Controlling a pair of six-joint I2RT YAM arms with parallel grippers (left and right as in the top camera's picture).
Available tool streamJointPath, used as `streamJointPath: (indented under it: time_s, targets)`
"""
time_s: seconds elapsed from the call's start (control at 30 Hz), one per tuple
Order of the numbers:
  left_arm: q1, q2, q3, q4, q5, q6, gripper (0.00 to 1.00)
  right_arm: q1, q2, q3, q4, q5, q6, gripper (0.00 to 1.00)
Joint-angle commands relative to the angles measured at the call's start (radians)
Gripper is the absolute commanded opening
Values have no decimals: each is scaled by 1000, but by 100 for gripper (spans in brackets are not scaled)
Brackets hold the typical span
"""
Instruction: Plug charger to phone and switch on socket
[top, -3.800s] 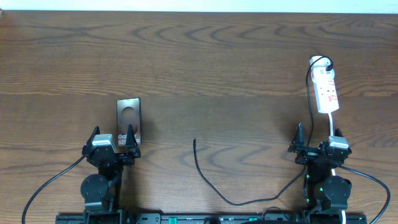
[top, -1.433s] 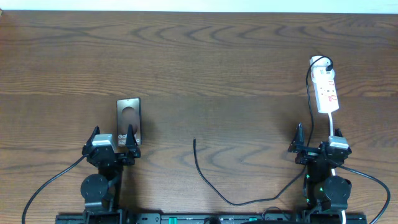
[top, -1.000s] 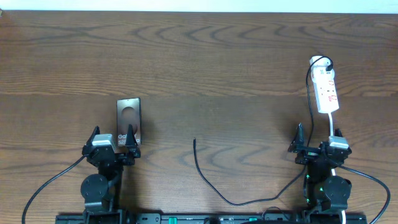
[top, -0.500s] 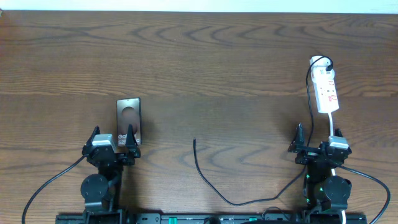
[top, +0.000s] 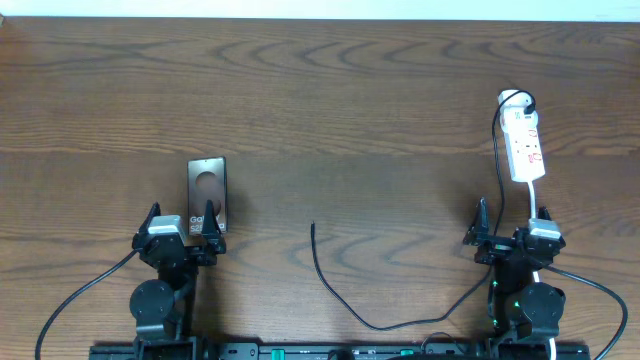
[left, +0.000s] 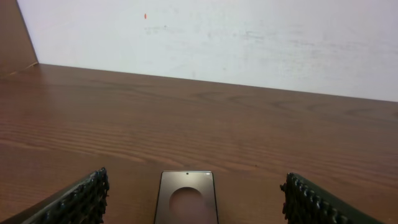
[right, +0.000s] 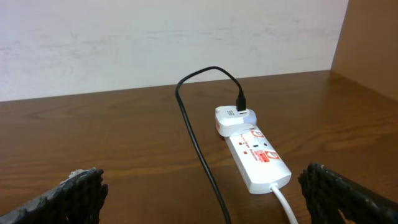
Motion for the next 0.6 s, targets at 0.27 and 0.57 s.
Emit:
streamJointPath:
  time_s: [0.27, 0.57]
  targets:
    - [5, 1, -7, 71, 101, -42, 88, 3, -2, -1, -4, 2, -11, 99]
    - [5, 95, 192, -47, 103, 0, 88, 3, -2, -1, -4, 2, -11, 99]
